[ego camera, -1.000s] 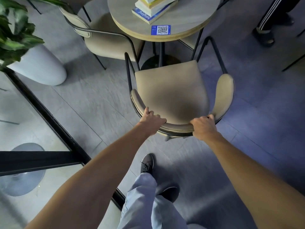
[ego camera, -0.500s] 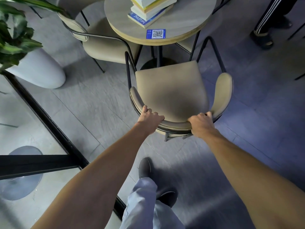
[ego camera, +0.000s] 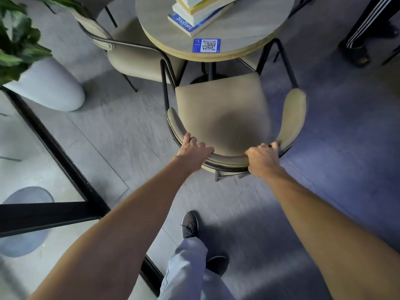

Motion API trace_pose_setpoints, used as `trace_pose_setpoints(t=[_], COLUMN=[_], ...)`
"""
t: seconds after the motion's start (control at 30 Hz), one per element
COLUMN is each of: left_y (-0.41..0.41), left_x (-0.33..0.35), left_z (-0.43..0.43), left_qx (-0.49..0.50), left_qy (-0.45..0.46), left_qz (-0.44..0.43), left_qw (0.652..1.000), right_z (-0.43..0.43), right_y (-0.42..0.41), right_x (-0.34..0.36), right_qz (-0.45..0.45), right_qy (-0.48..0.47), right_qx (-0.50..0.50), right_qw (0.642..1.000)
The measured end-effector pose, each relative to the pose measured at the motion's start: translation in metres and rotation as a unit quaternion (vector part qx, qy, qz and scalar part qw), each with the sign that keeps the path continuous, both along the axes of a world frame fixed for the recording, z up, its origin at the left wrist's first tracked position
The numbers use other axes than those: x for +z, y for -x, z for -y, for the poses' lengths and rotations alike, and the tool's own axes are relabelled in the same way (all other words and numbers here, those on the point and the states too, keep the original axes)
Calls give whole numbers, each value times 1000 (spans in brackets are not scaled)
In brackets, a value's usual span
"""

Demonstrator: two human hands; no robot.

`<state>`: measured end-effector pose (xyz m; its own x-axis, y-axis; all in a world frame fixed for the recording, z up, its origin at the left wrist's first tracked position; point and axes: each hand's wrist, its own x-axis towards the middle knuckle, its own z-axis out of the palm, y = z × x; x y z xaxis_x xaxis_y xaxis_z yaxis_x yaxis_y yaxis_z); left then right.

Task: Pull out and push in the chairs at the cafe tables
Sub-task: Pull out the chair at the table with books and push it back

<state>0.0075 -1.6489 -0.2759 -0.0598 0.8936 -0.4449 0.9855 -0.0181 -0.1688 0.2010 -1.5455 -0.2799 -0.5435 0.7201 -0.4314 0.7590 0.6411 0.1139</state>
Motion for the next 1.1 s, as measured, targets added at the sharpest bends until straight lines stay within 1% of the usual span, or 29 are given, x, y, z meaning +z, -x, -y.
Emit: trace_pose_setpoints(t=[0.17, 0.3, 0.53, 0.7, 0.77, 0.83, 0.93, 1.1], left_y=[-1, -3, -3, -11, -22, -37, -56, -90], left_x=[2, 0, -1, 23, 40, 62, 97, 166], left_z=[-1, 2, 5, -6, -16, -28, -51, -96], left_qx=[2, 4, 5, 21, 40, 52, 59, 69], left_qy=[15, 4, 11, 76, 95, 80, 30, -53], left_qz=[2, -1, 13, 7, 28, 42, 41, 17], left_qw=[1000, 1000, 1000, 997, 994, 995, 997, 996], right_z=[3, 4, 5, 5, 3, -4, -28, -82], right_y=[0, -3, -5, -8, -12, -18, -26, -52], right_x=[0, 1, 5, 23, 41, 65, 102, 168], right_qz=[-6, -13, -18, -24, -27, -37, -76, -109], right_qy=[0, 1, 18, 61, 81, 91, 80, 48], right_qx=[-4, 0, 1, 14, 7, -4, -19, -11], right_qw=[1000, 1000, 1000, 998, 996, 995, 994, 993])
